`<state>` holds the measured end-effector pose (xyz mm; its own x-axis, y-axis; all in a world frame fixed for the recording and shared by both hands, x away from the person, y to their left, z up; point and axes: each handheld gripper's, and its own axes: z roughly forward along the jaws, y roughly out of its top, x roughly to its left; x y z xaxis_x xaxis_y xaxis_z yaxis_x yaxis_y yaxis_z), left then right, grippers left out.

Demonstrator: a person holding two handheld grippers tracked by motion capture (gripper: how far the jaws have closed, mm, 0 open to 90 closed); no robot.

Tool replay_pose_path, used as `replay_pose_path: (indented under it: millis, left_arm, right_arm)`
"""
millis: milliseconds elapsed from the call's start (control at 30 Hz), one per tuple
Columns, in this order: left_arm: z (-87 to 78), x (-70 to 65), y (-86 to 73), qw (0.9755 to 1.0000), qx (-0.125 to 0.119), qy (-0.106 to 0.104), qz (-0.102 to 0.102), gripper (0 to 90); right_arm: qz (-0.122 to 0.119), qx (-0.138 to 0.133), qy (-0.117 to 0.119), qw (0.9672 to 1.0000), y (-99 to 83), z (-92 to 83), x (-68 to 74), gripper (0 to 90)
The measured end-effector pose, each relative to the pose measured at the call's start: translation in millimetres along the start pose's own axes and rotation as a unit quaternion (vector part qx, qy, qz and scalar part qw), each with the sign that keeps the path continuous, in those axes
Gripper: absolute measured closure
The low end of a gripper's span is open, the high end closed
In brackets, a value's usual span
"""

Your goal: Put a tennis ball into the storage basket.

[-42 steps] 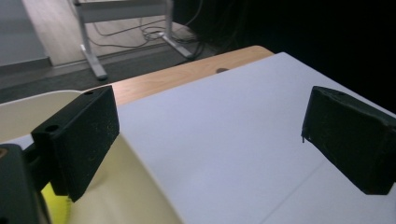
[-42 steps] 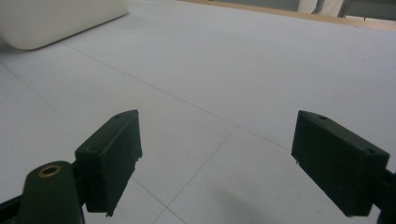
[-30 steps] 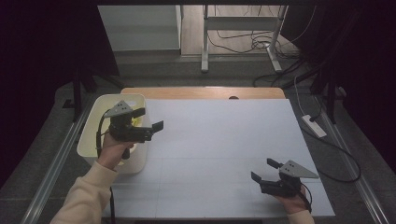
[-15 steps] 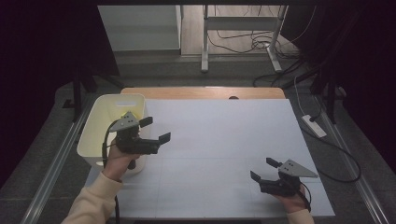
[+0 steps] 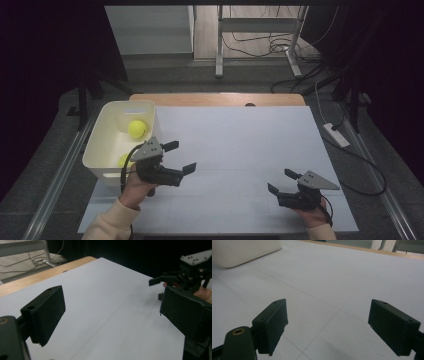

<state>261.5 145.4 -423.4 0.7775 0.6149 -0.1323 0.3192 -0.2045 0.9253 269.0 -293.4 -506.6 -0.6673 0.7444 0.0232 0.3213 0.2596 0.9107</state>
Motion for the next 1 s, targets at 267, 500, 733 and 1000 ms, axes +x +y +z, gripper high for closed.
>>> replay_pose_path:
  millis: [267,500,733,1000]
  left_arm:
    - [12.8,-8.6,-25.6,0.9997,0.017,-0.01,-0.015,6.2]
    - [23.3,-8.9,-45.8,0.9989,0.043,-0.004,-0.018,6.2]
    - [27.0,-2.5,-63.7,0.9978,0.061,0.024,-0.013,6.1]
    - [26.7,0.5,-81.8,0.9968,0.075,0.026,-0.005,5.9]
  right_arm:
    - [0.001,-0.001,0.0,1.0,-0.5,-0.4,0.4,15.7]
    - [0.0,0.001,0.0,1.0,-0.5,0.1,0.4,15.7]
    - [0.0,0.001,0.001,1.0,-1.2,0.2,-0.1,15.7]
    - [0.0,0.004,0.001,1.0,-1.8,0.7,0.1,15.7]
